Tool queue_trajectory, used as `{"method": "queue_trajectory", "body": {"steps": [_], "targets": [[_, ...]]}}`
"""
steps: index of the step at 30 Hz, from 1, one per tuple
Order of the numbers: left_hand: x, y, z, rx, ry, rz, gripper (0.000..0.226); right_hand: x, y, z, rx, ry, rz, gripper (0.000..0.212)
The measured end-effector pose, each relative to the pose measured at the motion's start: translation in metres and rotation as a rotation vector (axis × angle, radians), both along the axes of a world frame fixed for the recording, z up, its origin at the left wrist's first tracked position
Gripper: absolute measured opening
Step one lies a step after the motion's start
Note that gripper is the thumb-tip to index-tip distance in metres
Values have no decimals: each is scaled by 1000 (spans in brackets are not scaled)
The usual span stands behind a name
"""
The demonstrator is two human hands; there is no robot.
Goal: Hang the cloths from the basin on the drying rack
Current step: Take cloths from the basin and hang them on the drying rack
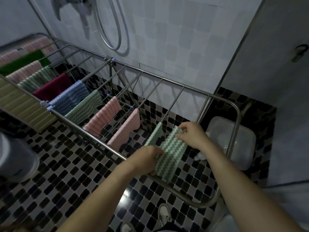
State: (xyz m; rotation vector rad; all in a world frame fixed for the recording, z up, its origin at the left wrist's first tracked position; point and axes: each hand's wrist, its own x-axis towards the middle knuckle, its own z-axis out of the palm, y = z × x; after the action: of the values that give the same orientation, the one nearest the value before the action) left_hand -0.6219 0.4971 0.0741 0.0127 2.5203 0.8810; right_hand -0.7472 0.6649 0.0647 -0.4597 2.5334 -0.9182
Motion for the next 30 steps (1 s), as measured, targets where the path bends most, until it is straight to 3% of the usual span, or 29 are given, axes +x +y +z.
{"method": "queue_trajectory", "body": {"steps": [5,9,13,16,19,25,30], "targets": [[-3,-6,-12,-137,54,-23,49,0,-11,-3,23,69,-10,25],[-2,-7,-23,-185,71,-58,38,-1,-9,-4,16,55,-5,38],[2,-3,-22,-250,182,-60,31,-6,6,7,109,178,-73,24],[1,8,-18,-199,252,-8,28,-15,21,10,204,74,-67,17],[0,26,-19,-120,201,-2,34,-16,27,8,229,-55,20,14],[3,47,-32,-113,187,-3,37,-7,27,-3,184,-2,48,12],[5,51,-33,-101,200,-35,63,-4,29,-6,164,49,10,10]]}}
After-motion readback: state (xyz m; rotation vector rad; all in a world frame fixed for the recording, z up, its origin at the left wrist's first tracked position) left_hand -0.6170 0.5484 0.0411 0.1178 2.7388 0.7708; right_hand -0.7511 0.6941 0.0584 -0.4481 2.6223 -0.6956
